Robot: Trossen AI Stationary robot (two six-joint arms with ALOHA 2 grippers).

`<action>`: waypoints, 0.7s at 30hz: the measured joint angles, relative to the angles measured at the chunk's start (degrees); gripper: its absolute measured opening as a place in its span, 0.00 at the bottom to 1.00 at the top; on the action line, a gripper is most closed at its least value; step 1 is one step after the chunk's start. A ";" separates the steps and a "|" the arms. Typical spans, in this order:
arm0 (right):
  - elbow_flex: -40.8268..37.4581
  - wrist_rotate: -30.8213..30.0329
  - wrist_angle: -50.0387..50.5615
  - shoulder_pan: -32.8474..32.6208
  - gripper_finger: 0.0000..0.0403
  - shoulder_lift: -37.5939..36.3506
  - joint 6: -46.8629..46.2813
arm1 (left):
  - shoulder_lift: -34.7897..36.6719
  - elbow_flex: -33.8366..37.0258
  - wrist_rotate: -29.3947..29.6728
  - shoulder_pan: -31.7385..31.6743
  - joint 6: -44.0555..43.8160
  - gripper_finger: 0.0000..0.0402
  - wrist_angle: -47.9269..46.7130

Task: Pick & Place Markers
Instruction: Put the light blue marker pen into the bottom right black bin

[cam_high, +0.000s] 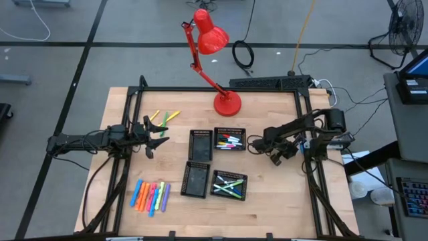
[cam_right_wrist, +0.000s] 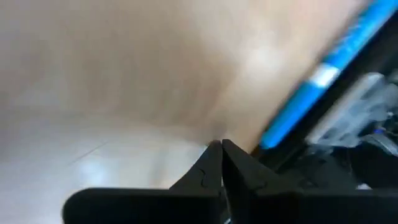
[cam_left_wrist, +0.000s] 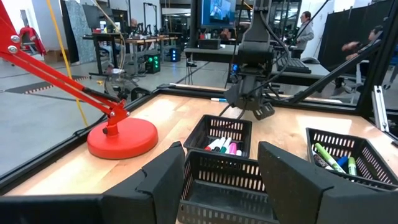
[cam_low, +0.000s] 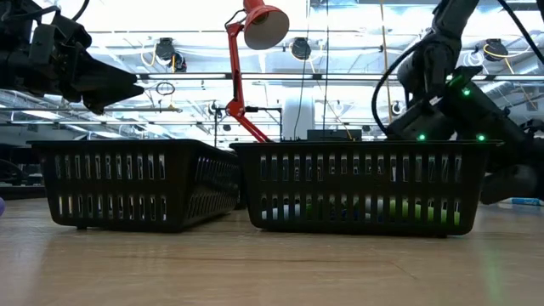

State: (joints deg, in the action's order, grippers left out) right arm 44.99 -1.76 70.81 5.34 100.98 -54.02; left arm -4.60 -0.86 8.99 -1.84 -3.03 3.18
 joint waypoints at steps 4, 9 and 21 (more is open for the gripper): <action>-2.21 -6.57 3.26 1.24 0.00 -0.19 -5.47 | 0.00 0.00 0.00 0.02 0.00 0.52 -0.01; -4.07 -14.32 -0.06 3.59 0.00 -0.59 -8.83 | -0.01 0.00 0.00 0.01 0.00 0.52 0.00; -2.91 -30.29 -5.57 12.08 0.00 -6.26 -6.71 | -0.02 0.00 0.00 0.01 0.00 0.52 -0.01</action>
State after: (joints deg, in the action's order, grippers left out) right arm 42.09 -32.05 65.24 17.41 94.71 -60.73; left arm -4.62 -0.86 8.99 -1.84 -3.03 3.17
